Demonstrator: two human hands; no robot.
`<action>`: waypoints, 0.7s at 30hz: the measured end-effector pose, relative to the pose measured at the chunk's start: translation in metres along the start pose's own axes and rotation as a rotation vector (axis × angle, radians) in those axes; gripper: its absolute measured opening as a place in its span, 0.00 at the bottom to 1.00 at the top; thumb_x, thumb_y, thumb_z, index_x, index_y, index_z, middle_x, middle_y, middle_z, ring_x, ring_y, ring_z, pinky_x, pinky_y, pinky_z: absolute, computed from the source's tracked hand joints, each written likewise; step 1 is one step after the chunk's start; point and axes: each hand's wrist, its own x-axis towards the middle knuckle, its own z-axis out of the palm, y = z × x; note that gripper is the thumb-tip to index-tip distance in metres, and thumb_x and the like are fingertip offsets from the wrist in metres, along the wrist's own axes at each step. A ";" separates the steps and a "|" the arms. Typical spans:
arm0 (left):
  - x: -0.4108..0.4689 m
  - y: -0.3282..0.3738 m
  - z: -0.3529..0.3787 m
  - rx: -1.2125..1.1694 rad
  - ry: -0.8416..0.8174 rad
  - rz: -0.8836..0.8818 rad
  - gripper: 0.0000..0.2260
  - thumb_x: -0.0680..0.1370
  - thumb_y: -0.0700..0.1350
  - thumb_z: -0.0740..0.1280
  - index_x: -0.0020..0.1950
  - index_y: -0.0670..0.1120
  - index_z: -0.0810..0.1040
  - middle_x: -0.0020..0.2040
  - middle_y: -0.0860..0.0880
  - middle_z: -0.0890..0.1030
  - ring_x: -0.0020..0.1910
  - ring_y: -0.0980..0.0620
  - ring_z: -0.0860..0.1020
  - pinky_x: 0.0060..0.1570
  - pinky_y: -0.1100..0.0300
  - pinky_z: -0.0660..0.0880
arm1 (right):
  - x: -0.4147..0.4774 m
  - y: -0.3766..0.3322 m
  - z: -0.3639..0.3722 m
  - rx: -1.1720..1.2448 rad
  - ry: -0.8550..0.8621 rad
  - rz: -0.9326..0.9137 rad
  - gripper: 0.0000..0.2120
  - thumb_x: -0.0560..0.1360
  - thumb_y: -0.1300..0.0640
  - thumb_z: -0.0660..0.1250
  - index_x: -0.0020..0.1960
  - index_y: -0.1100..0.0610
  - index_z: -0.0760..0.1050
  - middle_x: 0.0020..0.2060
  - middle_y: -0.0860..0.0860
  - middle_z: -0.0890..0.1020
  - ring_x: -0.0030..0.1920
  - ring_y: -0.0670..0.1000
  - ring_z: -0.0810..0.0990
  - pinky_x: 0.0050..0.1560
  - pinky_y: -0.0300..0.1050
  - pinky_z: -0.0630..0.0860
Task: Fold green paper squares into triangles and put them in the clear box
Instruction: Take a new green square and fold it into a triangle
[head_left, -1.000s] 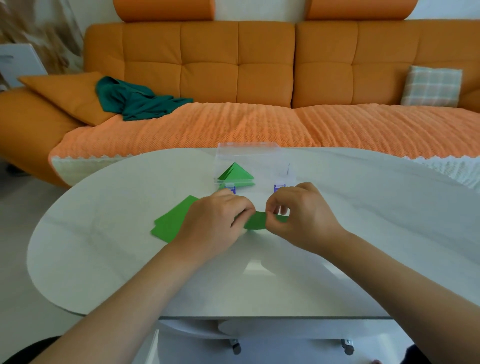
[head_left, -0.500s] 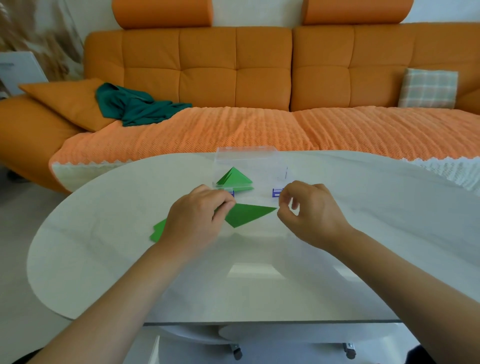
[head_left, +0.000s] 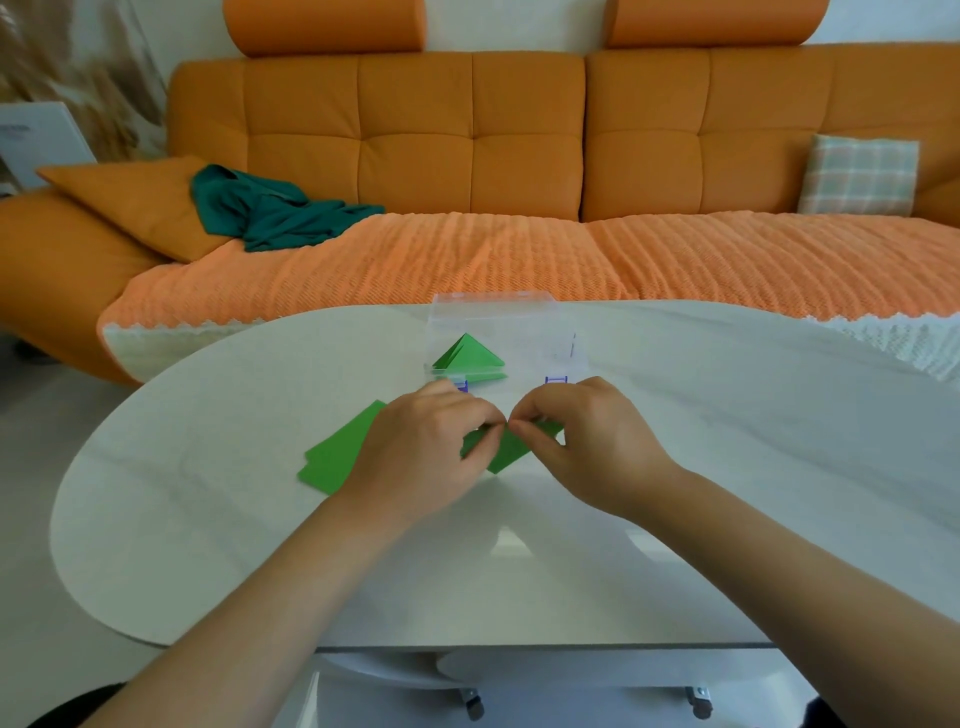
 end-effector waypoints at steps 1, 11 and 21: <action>0.000 0.000 0.000 -0.013 -0.005 -0.010 0.09 0.75 0.50 0.64 0.43 0.52 0.84 0.34 0.54 0.80 0.37 0.53 0.76 0.31 0.55 0.74 | 0.000 0.000 0.000 0.000 0.003 -0.015 0.05 0.77 0.53 0.68 0.45 0.49 0.82 0.39 0.41 0.83 0.35 0.45 0.77 0.45 0.40 0.69; 0.005 -0.025 -0.019 -0.036 -0.073 -0.007 0.08 0.72 0.47 0.64 0.37 0.49 0.81 0.31 0.53 0.79 0.33 0.51 0.75 0.31 0.53 0.75 | 0.004 0.009 -0.013 0.031 0.029 0.015 0.04 0.76 0.55 0.68 0.44 0.50 0.82 0.40 0.40 0.84 0.36 0.44 0.79 0.45 0.42 0.74; -0.005 -0.041 -0.037 -0.092 -0.099 -0.231 0.08 0.80 0.45 0.64 0.52 0.52 0.83 0.45 0.57 0.81 0.45 0.59 0.78 0.49 0.58 0.77 | 0.005 0.012 -0.019 0.087 -0.091 0.154 0.05 0.78 0.53 0.67 0.46 0.48 0.82 0.40 0.40 0.83 0.39 0.43 0.78 0.41 0.38 0.73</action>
